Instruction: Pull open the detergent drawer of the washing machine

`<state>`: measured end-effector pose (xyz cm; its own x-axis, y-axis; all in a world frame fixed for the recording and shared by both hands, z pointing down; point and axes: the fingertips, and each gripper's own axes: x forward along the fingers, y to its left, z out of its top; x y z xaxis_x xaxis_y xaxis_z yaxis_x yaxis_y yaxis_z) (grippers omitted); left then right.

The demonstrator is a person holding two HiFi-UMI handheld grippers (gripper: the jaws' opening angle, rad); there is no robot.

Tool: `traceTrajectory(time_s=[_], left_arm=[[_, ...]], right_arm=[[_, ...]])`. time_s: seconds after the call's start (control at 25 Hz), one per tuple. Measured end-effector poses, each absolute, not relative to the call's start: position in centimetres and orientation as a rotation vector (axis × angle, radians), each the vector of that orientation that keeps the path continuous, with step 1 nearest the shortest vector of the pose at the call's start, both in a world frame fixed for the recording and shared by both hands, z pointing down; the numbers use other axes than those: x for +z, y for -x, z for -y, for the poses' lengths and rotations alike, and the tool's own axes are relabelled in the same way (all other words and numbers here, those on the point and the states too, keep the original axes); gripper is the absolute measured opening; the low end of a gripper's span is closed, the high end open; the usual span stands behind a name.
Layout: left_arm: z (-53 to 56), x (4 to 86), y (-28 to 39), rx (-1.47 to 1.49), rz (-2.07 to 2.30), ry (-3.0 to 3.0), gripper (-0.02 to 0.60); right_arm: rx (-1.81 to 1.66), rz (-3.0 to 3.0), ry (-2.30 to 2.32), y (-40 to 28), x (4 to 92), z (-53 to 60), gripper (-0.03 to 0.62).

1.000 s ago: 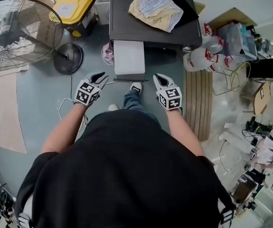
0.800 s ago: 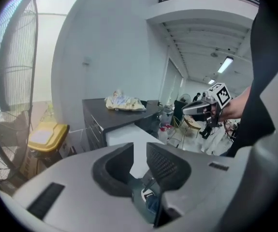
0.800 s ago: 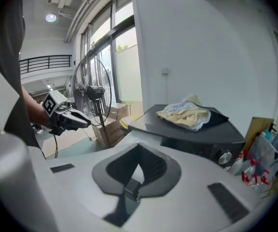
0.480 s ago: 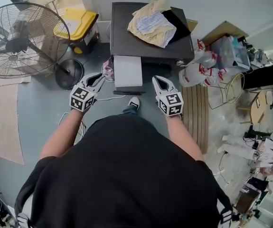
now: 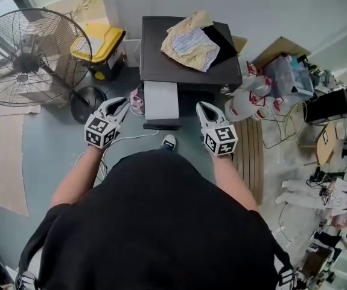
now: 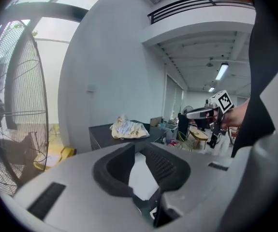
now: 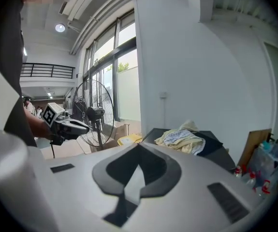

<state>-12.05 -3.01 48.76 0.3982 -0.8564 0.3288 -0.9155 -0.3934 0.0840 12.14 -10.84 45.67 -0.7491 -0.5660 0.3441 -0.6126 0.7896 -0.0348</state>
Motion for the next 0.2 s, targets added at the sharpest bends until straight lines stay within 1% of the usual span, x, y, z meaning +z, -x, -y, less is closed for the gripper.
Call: traceTrajectory(time_s=[0.2], left_arm=[[3.04,48.43,12.21,0.329,1.576,-2.390,0.077]], right_arm=[[0.260,2.660,-0.913,-12.77,46.20,10.76,0.002]])
